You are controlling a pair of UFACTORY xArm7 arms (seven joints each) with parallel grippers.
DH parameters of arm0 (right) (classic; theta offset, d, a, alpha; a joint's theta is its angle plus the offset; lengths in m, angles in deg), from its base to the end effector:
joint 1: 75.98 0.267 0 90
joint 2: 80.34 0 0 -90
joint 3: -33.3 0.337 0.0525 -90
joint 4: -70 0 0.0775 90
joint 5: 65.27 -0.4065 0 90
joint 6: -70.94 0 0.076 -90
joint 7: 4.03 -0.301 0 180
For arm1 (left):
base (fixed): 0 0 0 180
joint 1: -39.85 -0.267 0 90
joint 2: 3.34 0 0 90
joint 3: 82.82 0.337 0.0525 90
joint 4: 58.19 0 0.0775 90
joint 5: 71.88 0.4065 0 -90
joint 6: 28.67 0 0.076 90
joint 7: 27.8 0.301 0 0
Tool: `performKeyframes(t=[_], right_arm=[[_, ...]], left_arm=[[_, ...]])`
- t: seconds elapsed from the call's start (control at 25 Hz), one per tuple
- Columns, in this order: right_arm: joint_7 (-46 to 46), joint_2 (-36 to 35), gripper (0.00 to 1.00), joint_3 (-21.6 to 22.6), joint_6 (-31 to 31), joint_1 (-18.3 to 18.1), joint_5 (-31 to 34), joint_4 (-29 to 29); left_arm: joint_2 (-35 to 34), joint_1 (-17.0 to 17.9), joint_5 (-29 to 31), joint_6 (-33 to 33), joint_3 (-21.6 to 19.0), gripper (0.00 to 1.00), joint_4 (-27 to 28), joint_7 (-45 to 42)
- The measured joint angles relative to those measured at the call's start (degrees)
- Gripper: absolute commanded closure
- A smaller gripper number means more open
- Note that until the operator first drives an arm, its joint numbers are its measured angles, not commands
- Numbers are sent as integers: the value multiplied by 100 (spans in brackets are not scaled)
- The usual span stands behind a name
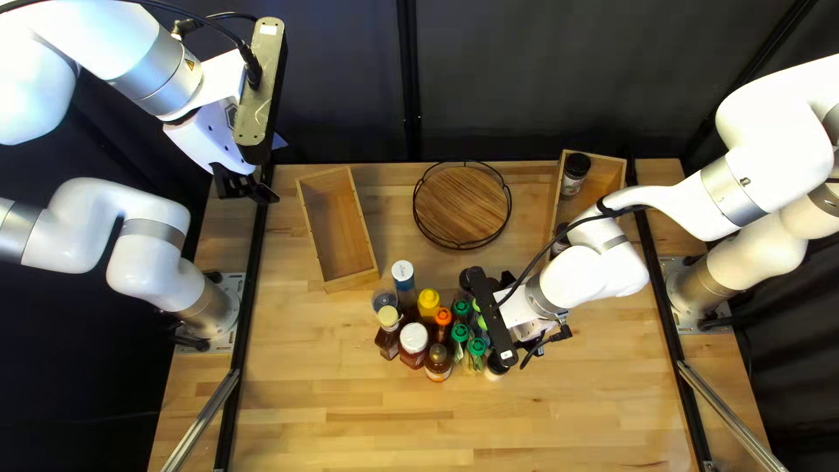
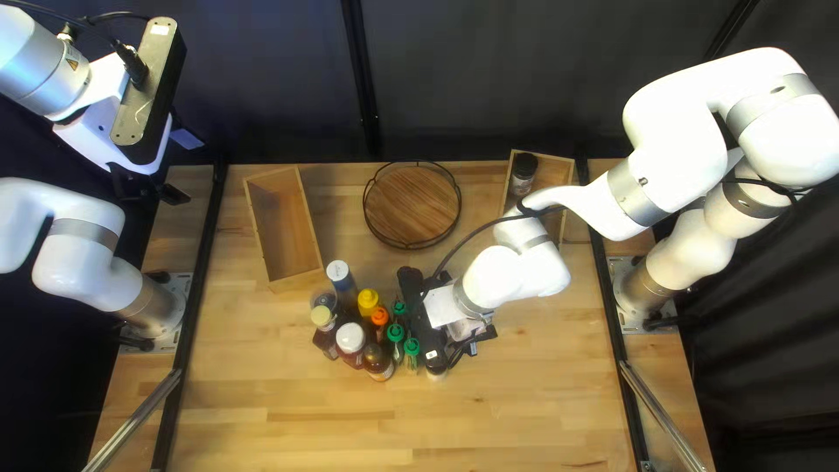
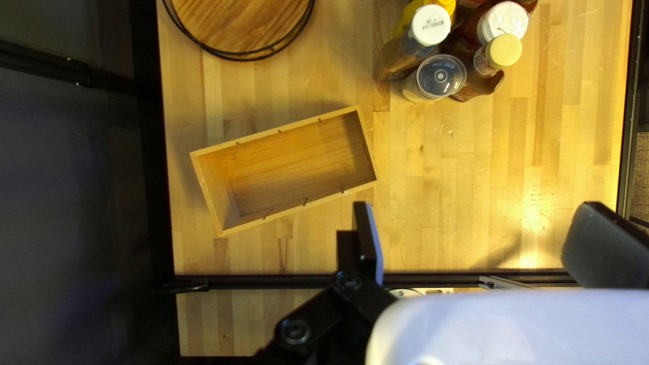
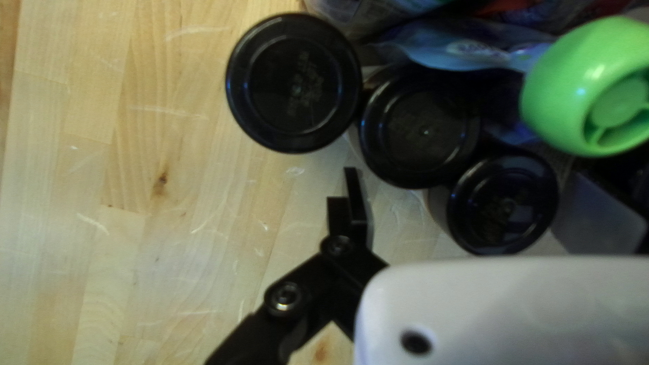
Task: Separate condiments, baby food and spices and place it in 3 different racks/containers
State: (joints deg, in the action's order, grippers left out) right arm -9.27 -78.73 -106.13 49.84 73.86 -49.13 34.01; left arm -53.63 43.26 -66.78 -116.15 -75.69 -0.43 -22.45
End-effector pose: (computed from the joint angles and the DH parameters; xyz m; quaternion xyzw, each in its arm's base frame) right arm 0.4942 0.0843 0.0392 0.9771 0.1671 0.1256 0.0401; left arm 0.3131 0.0518 0.4637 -0.9841 0.0216 -0.1759 0.0070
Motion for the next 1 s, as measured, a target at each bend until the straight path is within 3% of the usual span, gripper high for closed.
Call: performKeyframes(t=[0.28,0.52,0.76,1.0], right_arm=[[136,-256,95,38,-142,50,-284,75],[733,-943,98,-127,-454,374,-1218,312],[1673,-2225,99,-919,-1626,985,-2238,472],[2395,-3247,100,-1873,-3056,1076,-2486,260]], left_arm=[[0,0,0,0,0,0,0,0],[0,0,0,0,0,0,0,0],[0,0,0,0,0,0,0,0],[0,0,0,0,0,0,0,0]])
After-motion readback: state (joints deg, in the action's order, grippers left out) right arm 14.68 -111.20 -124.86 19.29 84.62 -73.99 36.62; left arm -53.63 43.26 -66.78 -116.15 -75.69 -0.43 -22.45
